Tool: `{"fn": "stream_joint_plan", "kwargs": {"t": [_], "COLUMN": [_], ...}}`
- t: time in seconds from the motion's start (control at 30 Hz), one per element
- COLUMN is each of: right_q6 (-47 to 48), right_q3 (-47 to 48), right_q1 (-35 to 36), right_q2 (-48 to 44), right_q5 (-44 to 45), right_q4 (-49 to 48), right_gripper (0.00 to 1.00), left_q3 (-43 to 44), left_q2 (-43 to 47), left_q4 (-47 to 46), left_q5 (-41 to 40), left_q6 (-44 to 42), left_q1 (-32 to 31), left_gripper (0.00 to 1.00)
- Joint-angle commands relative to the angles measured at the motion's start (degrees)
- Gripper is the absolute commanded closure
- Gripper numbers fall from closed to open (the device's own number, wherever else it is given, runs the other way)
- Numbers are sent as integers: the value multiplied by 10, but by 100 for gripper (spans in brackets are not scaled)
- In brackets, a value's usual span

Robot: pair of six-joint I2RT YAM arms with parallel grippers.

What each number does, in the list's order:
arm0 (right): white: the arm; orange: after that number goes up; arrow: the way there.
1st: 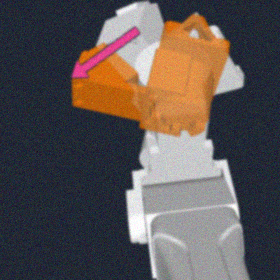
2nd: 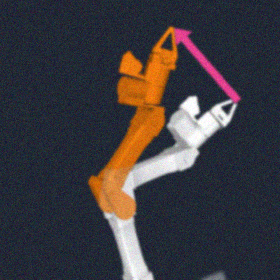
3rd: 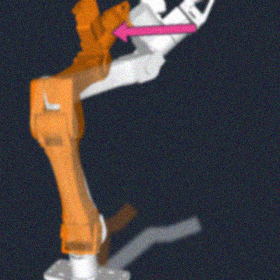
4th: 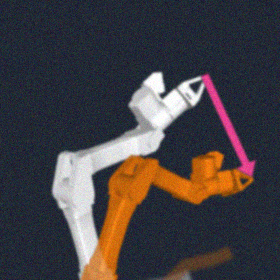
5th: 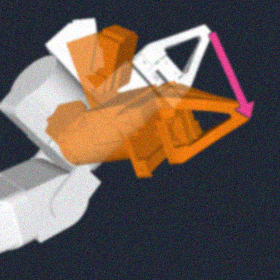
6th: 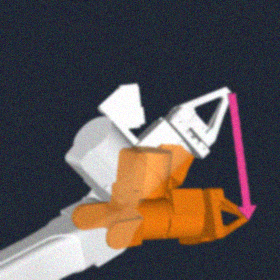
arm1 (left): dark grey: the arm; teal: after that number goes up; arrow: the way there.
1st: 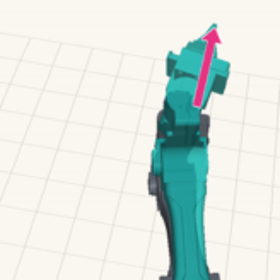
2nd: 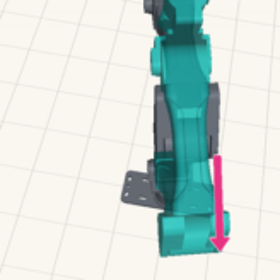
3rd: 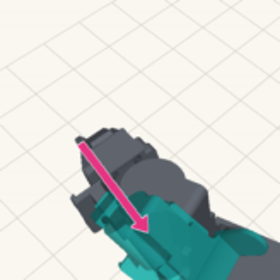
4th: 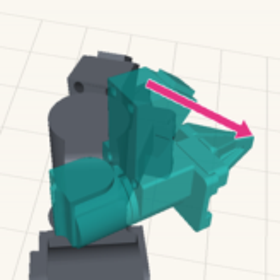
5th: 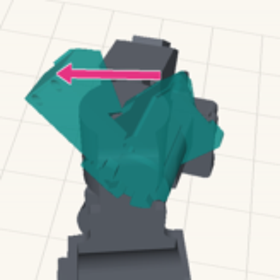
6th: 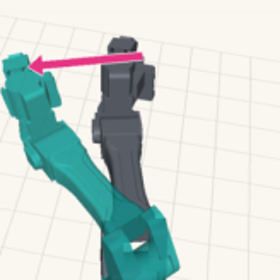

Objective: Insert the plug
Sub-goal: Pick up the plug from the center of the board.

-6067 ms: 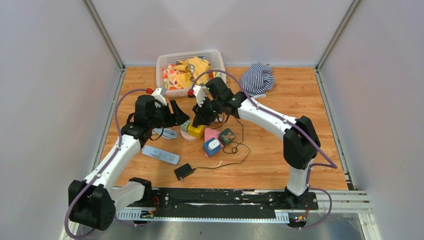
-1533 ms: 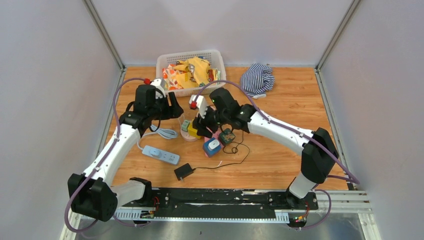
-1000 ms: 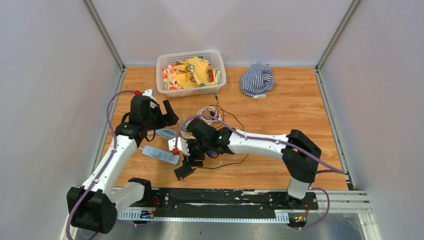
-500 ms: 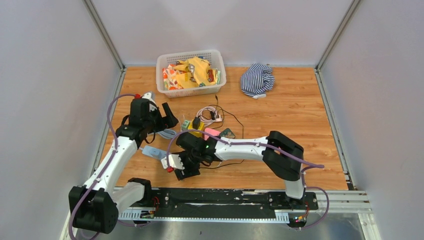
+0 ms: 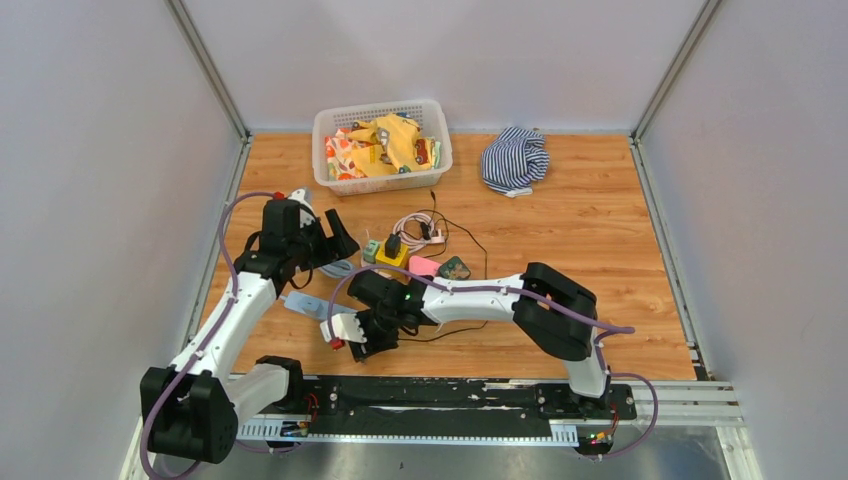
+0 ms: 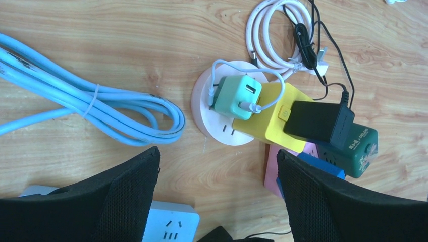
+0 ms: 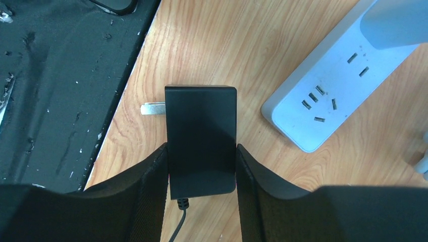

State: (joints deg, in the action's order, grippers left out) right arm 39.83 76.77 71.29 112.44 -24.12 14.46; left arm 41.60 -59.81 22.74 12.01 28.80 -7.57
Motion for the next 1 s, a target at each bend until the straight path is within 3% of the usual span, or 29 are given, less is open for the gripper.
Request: {"fn": "stream_joint_plan", "kwargs": {"t": [0.0,0.2,0.6,0.77,0.97], "right_q6": [-23,-33,14,-40,-40], "right_q3": [-18,-93,-185,-196,-250], "right_q1": [10,10,-12,-44,-70], "right_q2": [-38,-115,-228,-256,-295], "right_q5": [23,62,186,208,187], "right_q4": [-29,-110,-243,-264,-315], "right_gripper": [81,86,87,88,88], "left_q3": [-6,-6,-41,-46,-59], "left_q2": [6,18,69,75,67], "left_q4": [-8,-10,-80,-101,-158], "left_q5": [27,64,255,293,351], "left_q6": [9,-3,5,15,62], "left_q1": [5,5,5,5,5], "left_gripper": [14,18,30,35,38]}}
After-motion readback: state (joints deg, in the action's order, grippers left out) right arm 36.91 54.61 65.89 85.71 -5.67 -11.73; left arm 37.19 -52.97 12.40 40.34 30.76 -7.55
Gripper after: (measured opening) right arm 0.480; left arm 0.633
